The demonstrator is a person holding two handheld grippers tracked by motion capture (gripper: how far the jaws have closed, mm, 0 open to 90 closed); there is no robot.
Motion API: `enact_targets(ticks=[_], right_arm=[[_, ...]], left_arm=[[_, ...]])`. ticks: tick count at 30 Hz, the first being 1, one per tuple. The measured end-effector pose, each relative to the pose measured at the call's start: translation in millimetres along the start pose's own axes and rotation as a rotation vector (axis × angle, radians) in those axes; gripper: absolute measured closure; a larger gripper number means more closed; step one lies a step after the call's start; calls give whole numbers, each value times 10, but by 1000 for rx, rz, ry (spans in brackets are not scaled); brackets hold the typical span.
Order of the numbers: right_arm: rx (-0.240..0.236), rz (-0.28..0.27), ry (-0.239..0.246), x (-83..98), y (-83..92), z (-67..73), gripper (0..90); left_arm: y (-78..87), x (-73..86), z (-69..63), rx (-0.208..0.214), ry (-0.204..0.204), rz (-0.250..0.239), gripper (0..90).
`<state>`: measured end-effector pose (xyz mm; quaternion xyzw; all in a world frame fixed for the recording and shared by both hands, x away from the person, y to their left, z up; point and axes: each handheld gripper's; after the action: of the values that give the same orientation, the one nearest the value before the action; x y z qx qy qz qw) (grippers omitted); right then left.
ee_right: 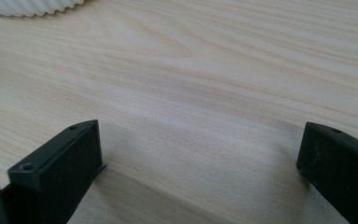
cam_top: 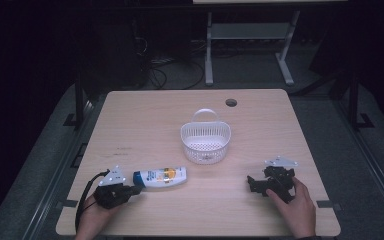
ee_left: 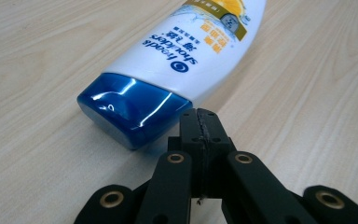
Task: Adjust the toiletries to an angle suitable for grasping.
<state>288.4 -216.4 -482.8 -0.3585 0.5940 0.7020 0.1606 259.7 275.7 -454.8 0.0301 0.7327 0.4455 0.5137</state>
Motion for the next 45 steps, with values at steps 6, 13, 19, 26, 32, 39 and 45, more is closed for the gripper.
enact_targets(ticks=[6, 13, 19, 26, 32, 39, 45], right_arm=[[0, 0, 0, 0, 0, 0, 0], [0, -1, 0, 0, -1, 0, 0], [0, -2, -1, 0, -1, 0, 0], [-1, -2, -1, 0, -1, 1, 0], [0, -2, 0, 0, -1, 0, 0], [-1, -2, 0, 1, -1, 0, 0], [-1, -2, 2, 1, -1, -2, 0]], left_arm=[[-47, -31, 49, -11, 5, 6, 897], [-72, -73, 109, -29, 12, 7, 897], [-104, -114, 173, -46, 20, 6, 897], [-147, -160, 238, -68, 27, 7, 897], [-191, -239, 289, -81, 24, -4, 897], [-246, -327, 363, -94, 26, -17, 897], [-307, -391, 428, -102, 32, -28, 897]])
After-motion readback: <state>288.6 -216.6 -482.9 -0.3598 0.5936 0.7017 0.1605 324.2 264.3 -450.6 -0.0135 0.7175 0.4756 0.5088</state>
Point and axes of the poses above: each handheld gripper's, and its own axes: y roughly backward along the jaws, x roughly out of its underside, z roughly to its left, and after that the axes turned 1 degree about -y, right-handed
